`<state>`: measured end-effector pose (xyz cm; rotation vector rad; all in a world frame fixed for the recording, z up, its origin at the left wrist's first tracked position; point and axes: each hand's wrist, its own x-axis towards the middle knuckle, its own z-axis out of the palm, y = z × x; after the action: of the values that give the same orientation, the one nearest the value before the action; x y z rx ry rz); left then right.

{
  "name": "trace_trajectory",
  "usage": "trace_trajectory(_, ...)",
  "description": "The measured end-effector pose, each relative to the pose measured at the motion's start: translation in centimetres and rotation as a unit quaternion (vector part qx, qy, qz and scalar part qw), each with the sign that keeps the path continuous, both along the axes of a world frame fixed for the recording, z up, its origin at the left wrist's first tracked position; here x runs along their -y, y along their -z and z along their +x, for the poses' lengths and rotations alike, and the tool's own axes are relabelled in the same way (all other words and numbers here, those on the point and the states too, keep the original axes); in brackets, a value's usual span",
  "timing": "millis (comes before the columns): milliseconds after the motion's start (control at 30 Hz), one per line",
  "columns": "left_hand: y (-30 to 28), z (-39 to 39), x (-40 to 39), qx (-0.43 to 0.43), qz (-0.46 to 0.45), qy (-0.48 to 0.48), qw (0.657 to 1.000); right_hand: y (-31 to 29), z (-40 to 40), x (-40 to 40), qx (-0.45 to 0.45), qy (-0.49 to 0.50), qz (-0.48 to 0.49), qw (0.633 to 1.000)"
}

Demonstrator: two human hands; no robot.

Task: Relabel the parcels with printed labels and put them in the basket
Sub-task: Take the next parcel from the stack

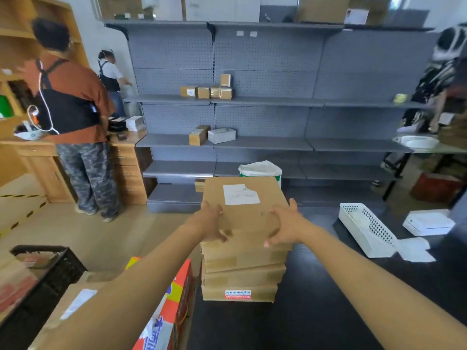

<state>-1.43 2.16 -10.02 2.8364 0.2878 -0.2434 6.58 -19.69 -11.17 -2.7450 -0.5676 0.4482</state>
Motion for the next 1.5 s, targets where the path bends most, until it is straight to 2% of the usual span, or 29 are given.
trace_trajectory(200, 0.2, 0.2, 0.2, 0.036, -0.007, -0.022, 0.999, 0.6, 0.1, -0.3, 0.045, 0.037, 0.017, 0.998)
trace_trajectory(467, -0.2, 0.2, 1.0, 0.043, -0.051, -0.069, 0.995, -0.4, -0.2, 0.5, 0.058, 0.064, 0.035, 0.996)
trace_trajectory(633, -2.4, 0.2, 2.0, 0.062, -0.044, -0.063, 0.995, -2.4, -0.8, 1.4, 0.073, 0.085, 0.058, 0.992)
trace_trajectory(833, -6.7, 1.0, 4.7, 0.126, -0.047, -0.046, 0.990, -6.8, -1.2, 3.9, 0.128, 0.137, 0.119, 0.975)
trace_trajectory(967, -7.6, 2.1, 7.1, 0.144, -0.063, -0.024, 0.987, -8.3, -1.3, 6.6, 0.154, 0.161, 0.124, 0.967)
trace_trajectory(1167, -6.9, 4.1, 13.1, 0.127, -0.053, 0.011, 0.990, -7.2, -0.6, 13.3, 0.137, 0.189, 0.120, 0.965)
trace_trajectory(1500, -3.3, 9.8, 26.2, 0.099, -0.066, -0.007, 0.993, -3.8, 5.7, 25.8, 0.124, 0.180, 0.101, 0.971)
